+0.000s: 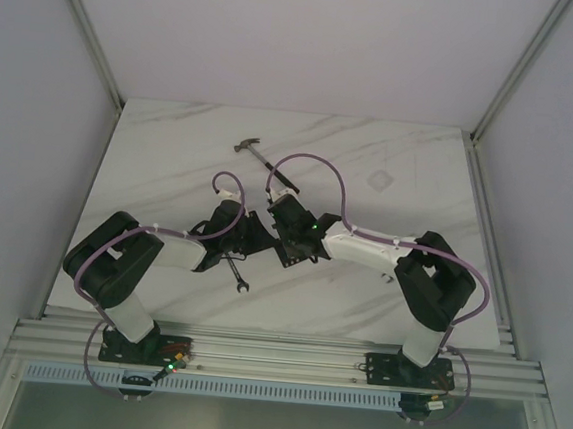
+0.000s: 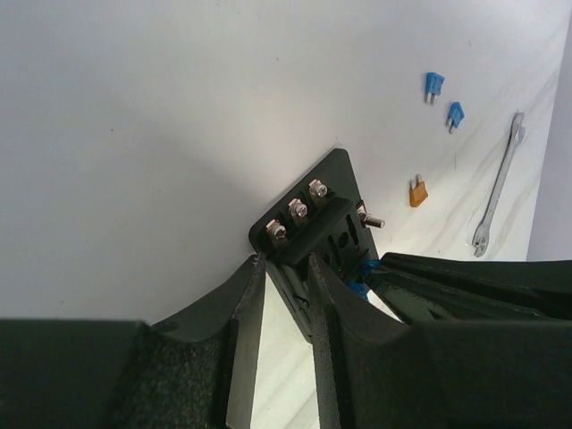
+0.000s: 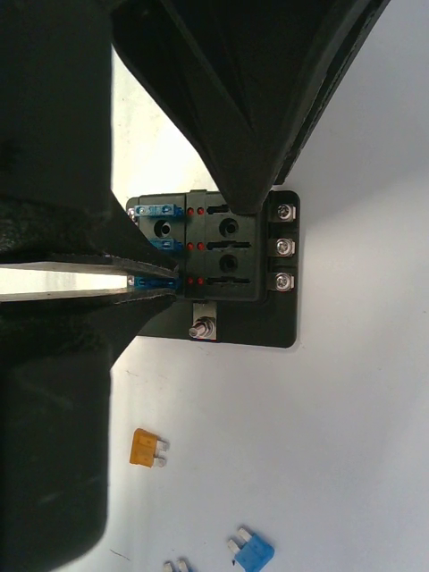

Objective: Snap on the fuse box
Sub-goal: Install the fuse at the fuse box base.

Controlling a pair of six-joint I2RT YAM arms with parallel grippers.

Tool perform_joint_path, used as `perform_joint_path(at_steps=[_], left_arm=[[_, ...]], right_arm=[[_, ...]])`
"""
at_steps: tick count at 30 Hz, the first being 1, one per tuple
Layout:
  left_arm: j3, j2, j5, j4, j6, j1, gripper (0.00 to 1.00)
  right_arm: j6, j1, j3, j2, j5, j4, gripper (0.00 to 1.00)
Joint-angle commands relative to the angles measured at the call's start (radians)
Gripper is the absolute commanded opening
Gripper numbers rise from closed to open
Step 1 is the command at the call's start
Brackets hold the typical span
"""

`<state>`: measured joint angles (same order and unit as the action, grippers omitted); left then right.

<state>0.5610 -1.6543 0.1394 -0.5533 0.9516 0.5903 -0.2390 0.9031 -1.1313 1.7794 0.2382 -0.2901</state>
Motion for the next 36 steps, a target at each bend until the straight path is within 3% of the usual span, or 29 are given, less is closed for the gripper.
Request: perform_joint_path(at_steps=[1, 16, 24, 32, 36], left_arm=[[0.002, -0.008, -0.022, 0.036, 0.007, 0.006, 0.35], [-0.007, 0.019, -0.032, 0.044, 0.013, 0.014, 0.35], [-0.027, 0.06, -0.041, 0.055, 0.015, 0.017, 0.35], [-0.023, 0.082, -0.044, 0.071, 0.01, 0.021, 0.38], [-0.021, 0.085, -0.044, 0.08, 0.01, 0.022, 0.39]], right_arm=[[-0.026, 0.01, 0.069, 0.11, -0.03, -0.119, 0.0], [-0.028, 0.027, 0.038, 0.199, -0.057, -0.129, 0.0], [-0.041, 0.027, 0.009, 0.025, -0.062, -0.069, 0.0], [-0.035, 0.026, -0.059, -0.051, -0.044, -0.078, 0.22], [-0.05, 0.026, -0.083, -0.06, -0.034, -0.107, 0.28]])
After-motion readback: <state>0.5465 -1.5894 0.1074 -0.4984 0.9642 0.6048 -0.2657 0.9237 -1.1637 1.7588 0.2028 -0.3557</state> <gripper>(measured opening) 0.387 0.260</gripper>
